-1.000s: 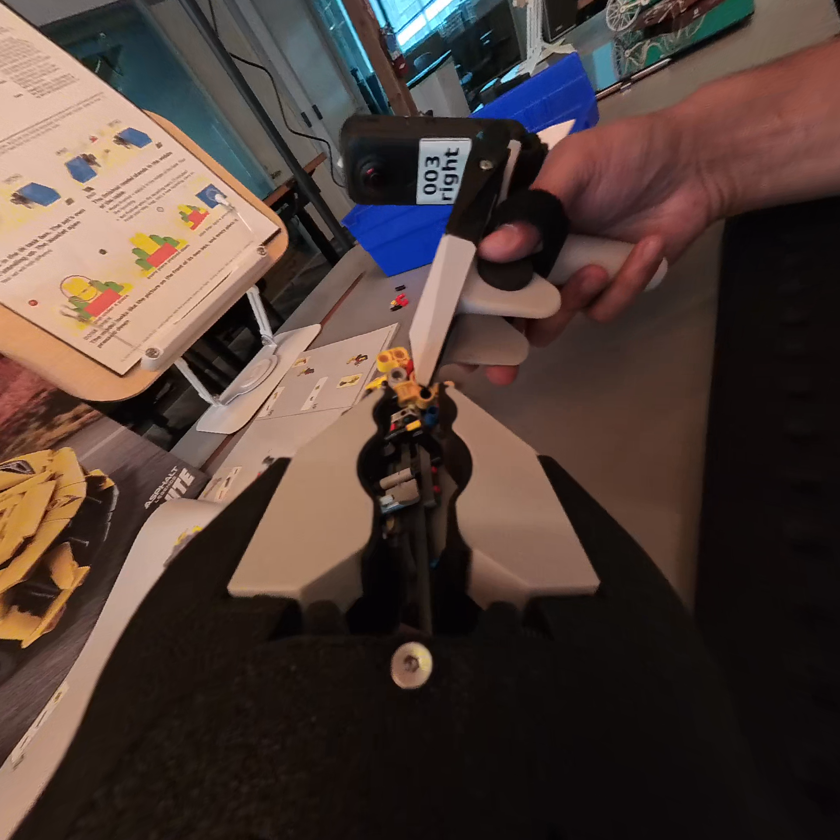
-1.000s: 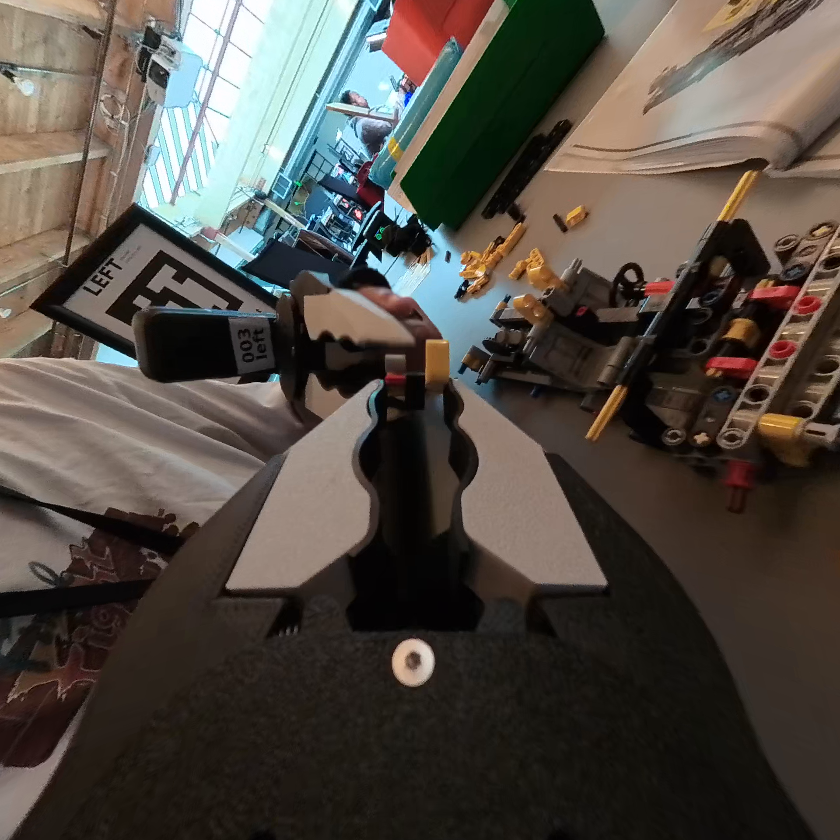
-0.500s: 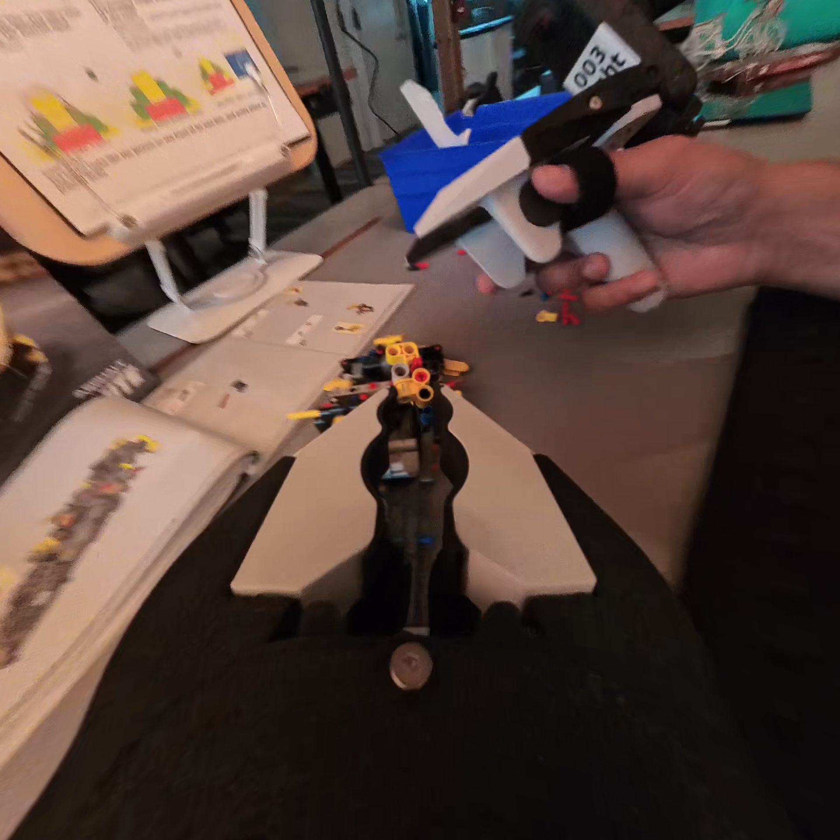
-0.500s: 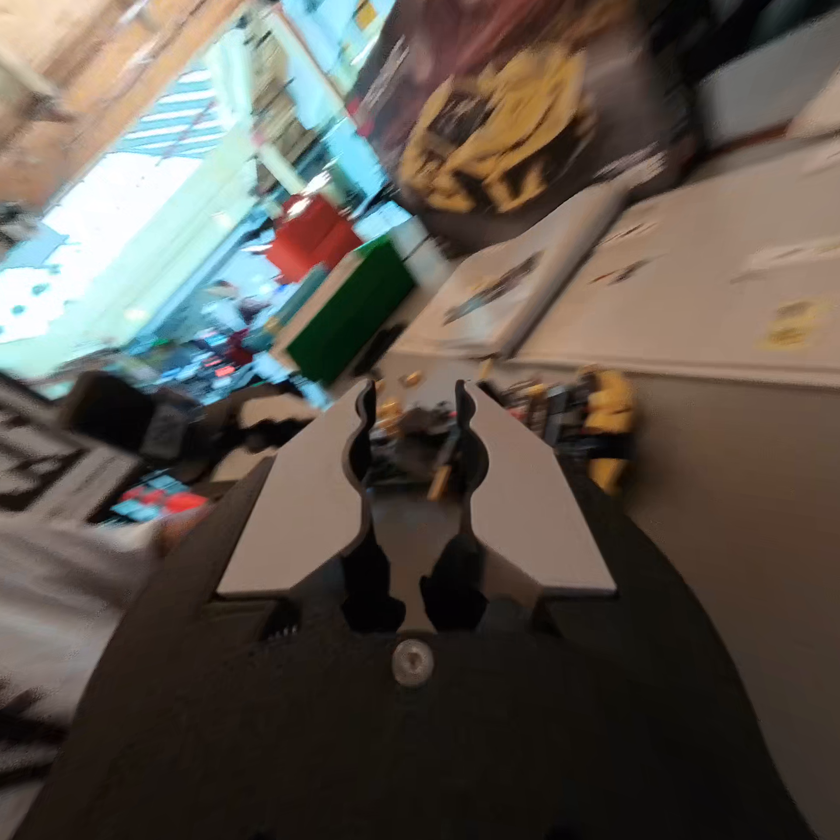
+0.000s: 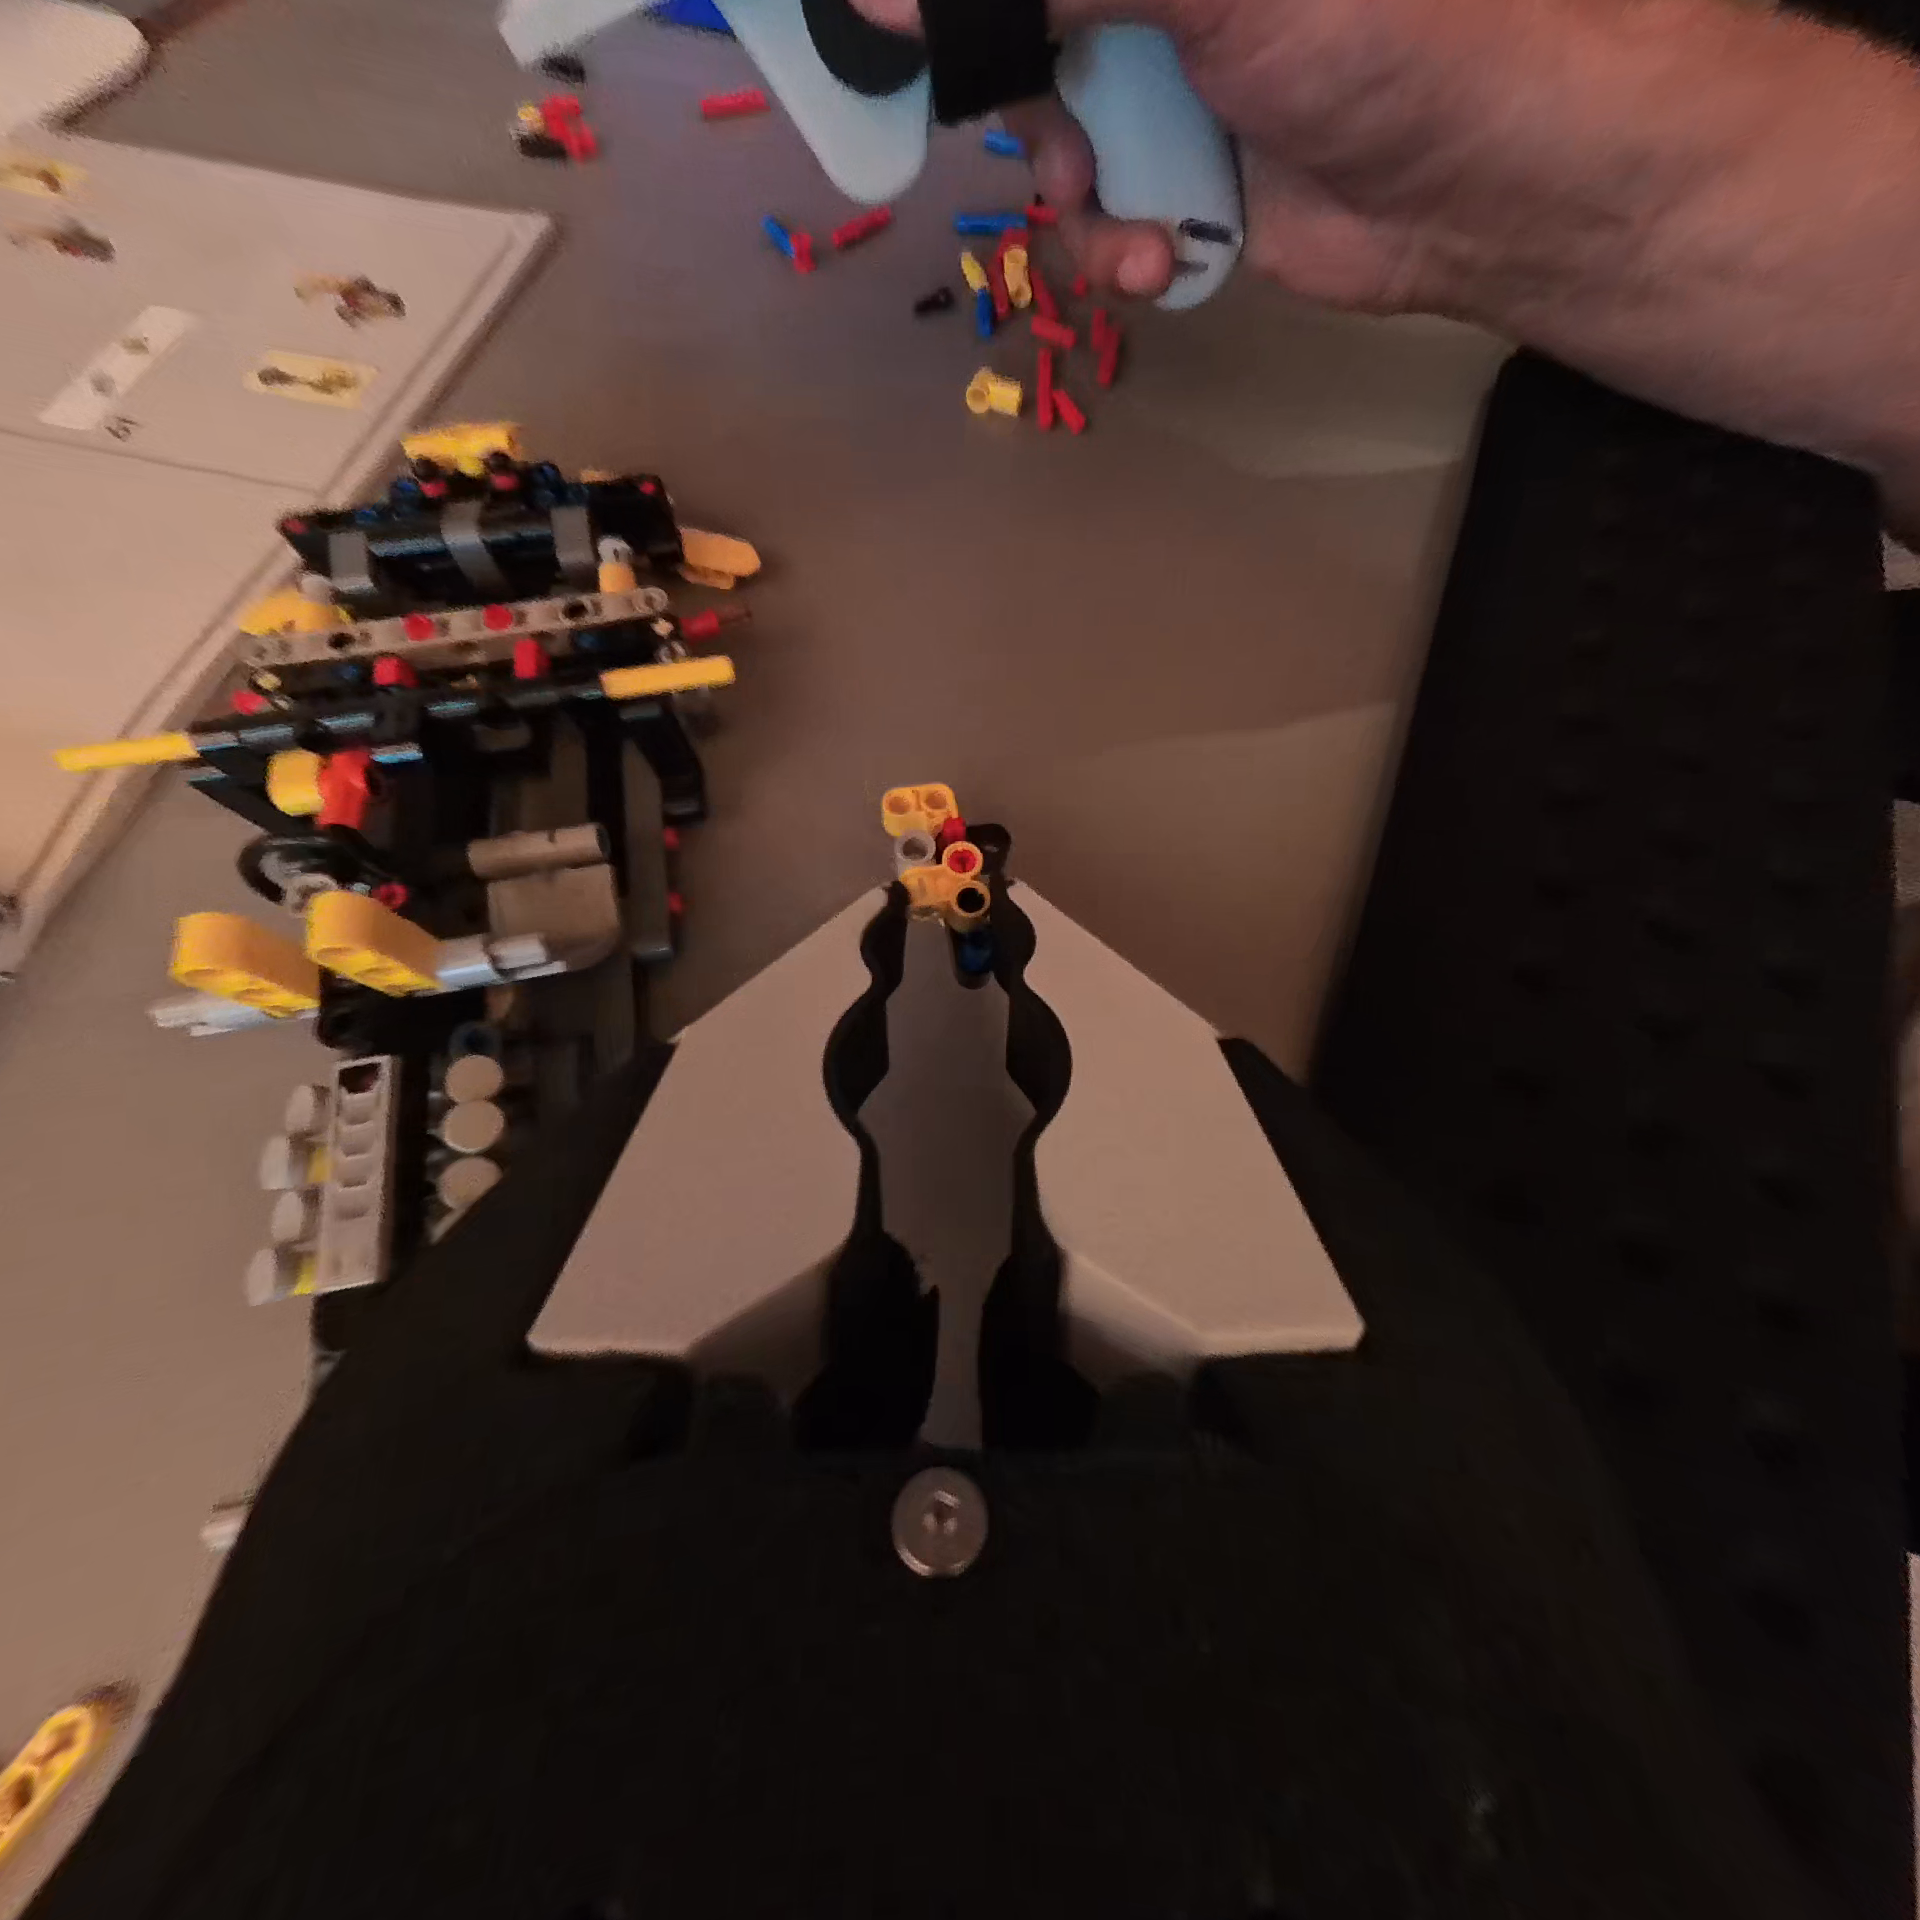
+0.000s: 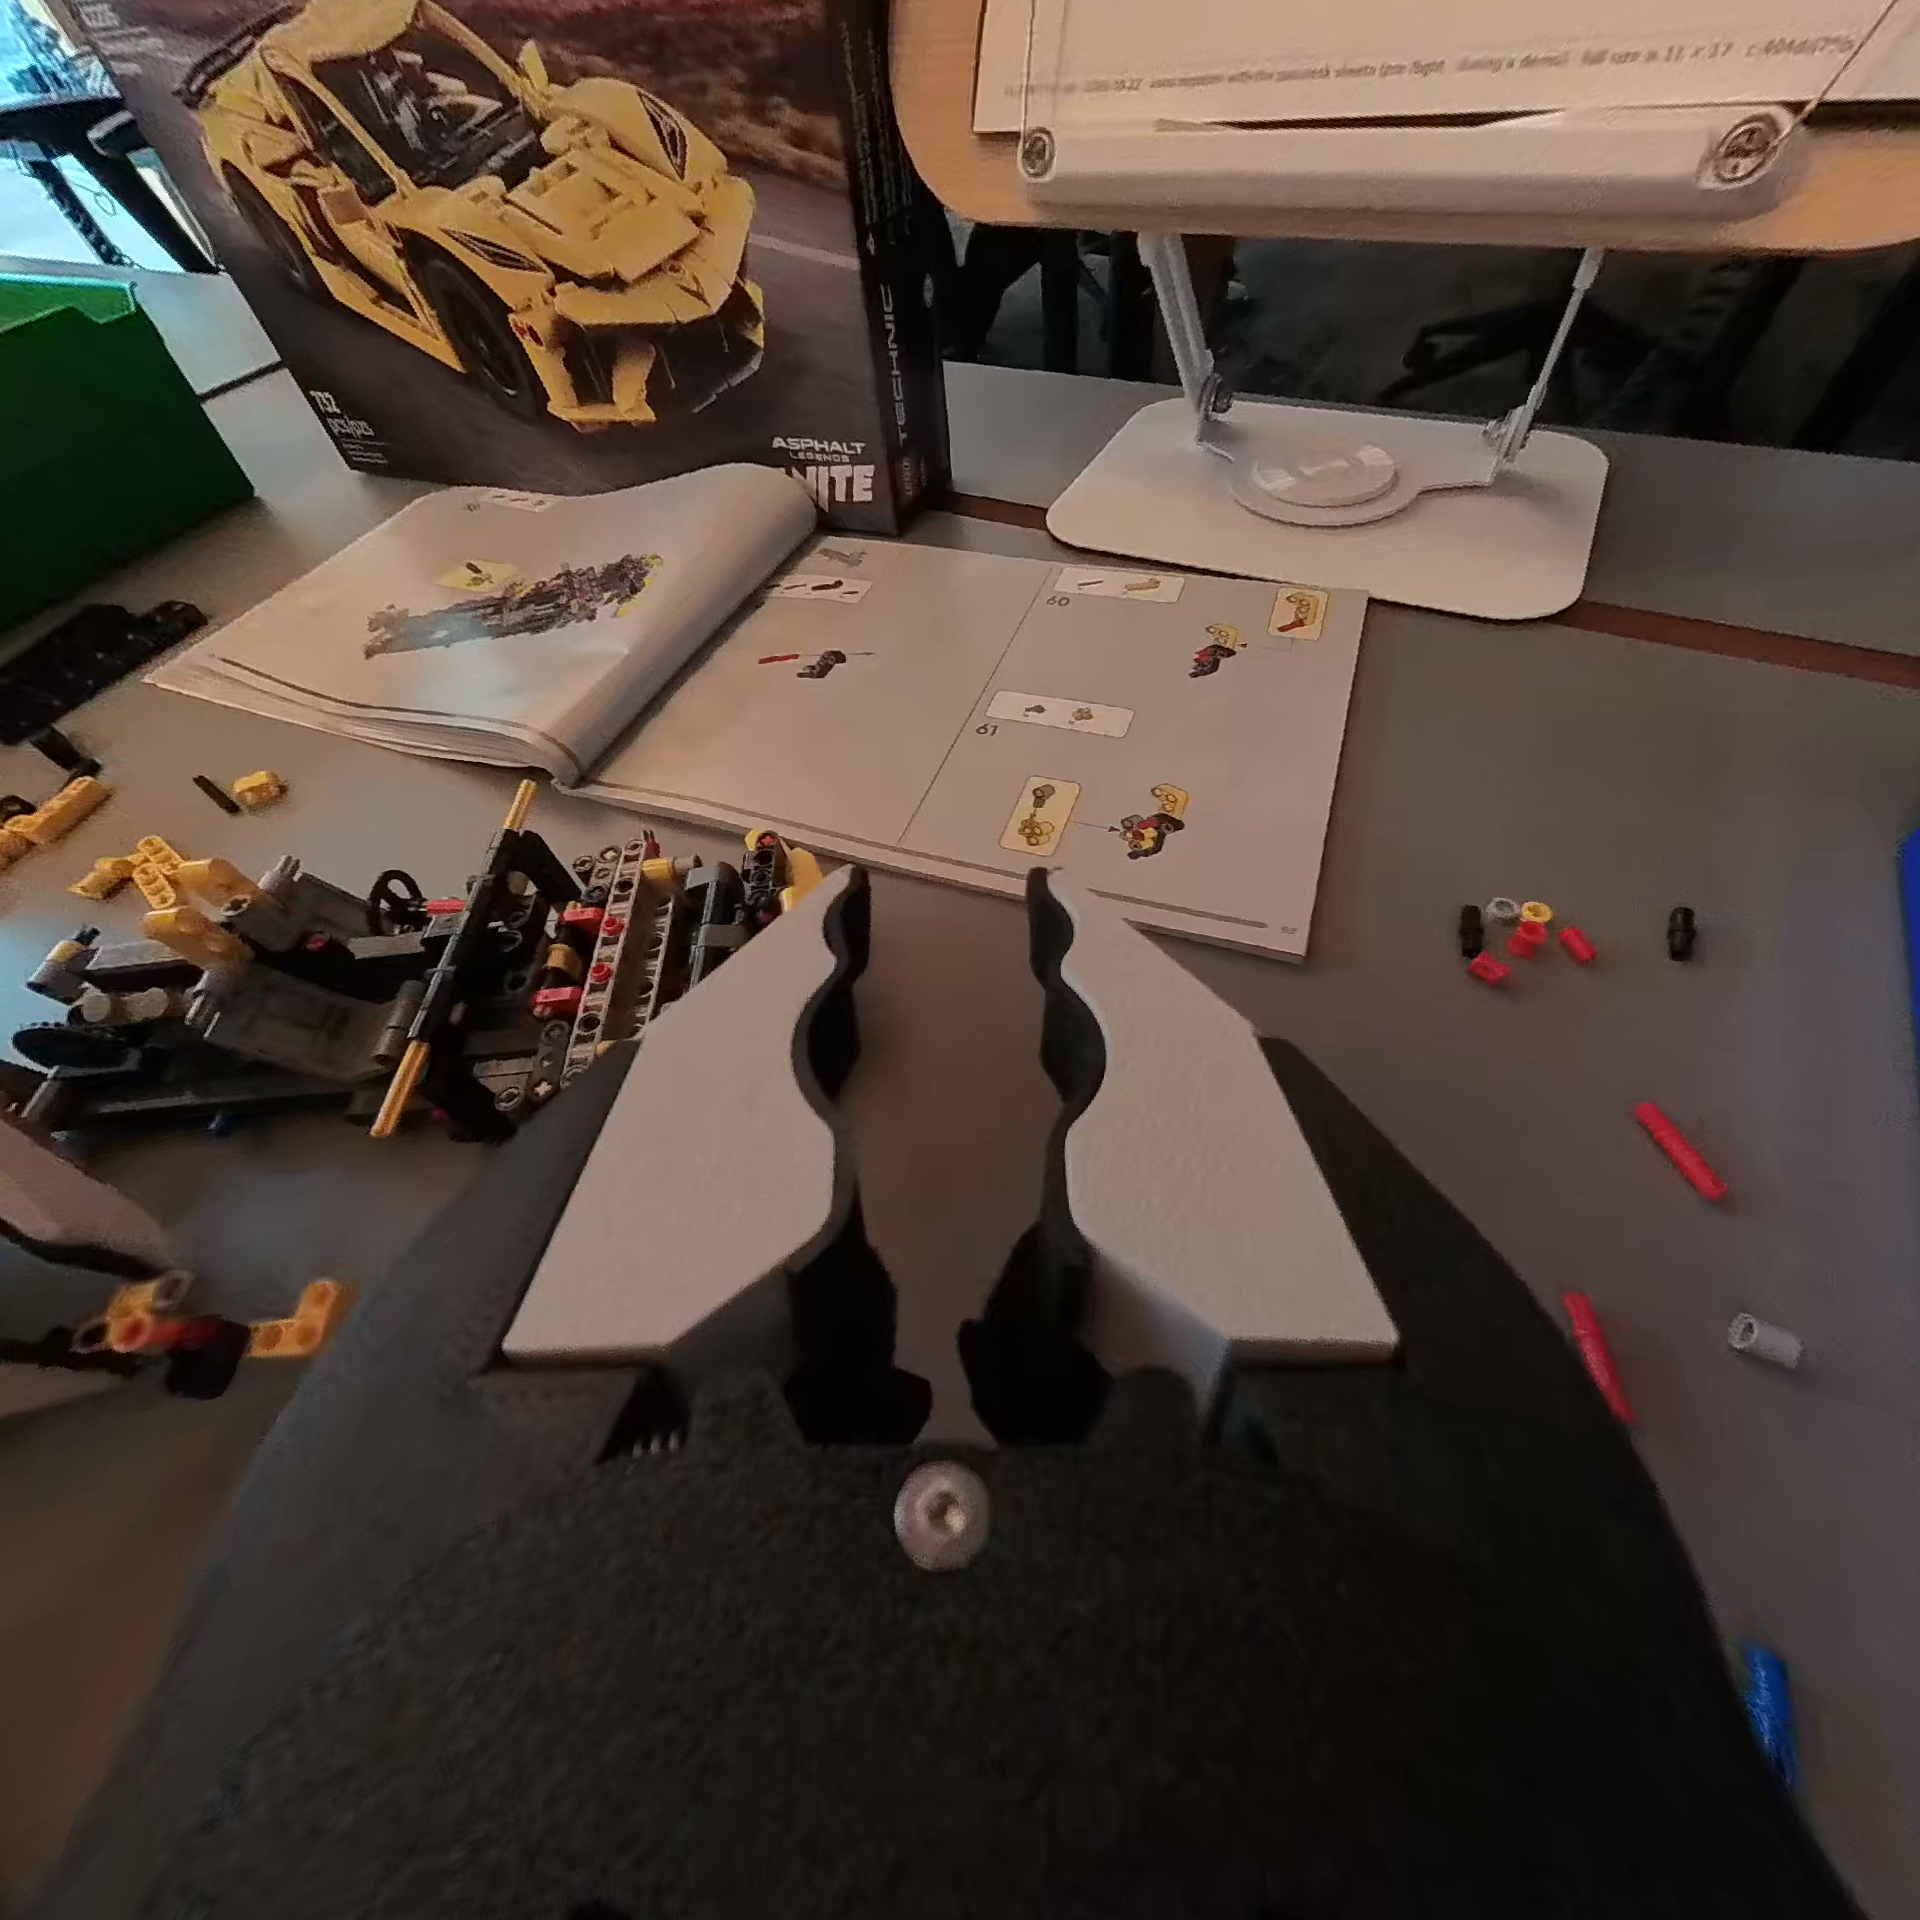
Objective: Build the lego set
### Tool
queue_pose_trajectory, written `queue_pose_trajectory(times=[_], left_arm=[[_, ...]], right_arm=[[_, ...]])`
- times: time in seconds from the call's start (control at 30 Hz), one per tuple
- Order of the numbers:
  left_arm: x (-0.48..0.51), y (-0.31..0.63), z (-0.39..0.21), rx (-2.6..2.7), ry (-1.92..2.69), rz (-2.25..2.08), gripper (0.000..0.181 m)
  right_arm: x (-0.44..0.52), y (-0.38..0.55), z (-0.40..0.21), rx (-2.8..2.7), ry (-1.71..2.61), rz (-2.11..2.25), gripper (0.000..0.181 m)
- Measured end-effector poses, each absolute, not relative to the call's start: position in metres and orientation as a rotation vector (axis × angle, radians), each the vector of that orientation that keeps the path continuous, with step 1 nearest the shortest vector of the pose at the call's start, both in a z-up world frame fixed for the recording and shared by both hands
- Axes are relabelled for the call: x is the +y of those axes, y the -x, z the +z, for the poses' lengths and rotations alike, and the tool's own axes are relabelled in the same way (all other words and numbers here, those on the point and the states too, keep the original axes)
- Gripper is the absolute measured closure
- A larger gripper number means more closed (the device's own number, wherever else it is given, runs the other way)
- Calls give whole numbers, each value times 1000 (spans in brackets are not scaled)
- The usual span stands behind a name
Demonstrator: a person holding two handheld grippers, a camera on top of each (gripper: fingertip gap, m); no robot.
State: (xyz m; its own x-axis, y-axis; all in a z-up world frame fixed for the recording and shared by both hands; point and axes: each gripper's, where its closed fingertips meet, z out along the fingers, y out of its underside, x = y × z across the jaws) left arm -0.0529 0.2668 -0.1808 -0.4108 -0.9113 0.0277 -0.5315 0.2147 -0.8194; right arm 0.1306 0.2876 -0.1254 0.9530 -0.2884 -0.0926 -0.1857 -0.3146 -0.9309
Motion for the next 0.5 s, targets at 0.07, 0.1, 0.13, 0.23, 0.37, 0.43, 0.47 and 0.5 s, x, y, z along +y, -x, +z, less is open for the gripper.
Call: queue_pose_trajectory(times=[0.07,0.1,0.13,0.23,0.37,0.43,0.47,0.5], left_arm=[[267,55,-189,2066,1343,-1043,164],[268,54,-189,2065,1332,-1026,164],[268,54,-189,2065,1326,-1015,164],[266,57,-196,2106,1341,-1007,164],[261,58,-193,2107,1346,-1061,156],[259,59,-190,2113,1340,-1094,152],[259,58,-188,2104,1337,-1113,150],[259,58,-184,2092,1332,-1139,149]], right_arm=[[289,-129,-129,337,1918,-97,152],[289,-127,-130,334,1925,-86,152],[290,-127,-131,334,1926,-77,153],[290,-126,-132,334,1926,-73,154],[290,-126,-129,315,1912,-84,154],[289,-127,-126,313,1895,-93,154],[288,-129,-124,319,1882,-99,154],[286,-132,-121,330,1867,-108,154]])
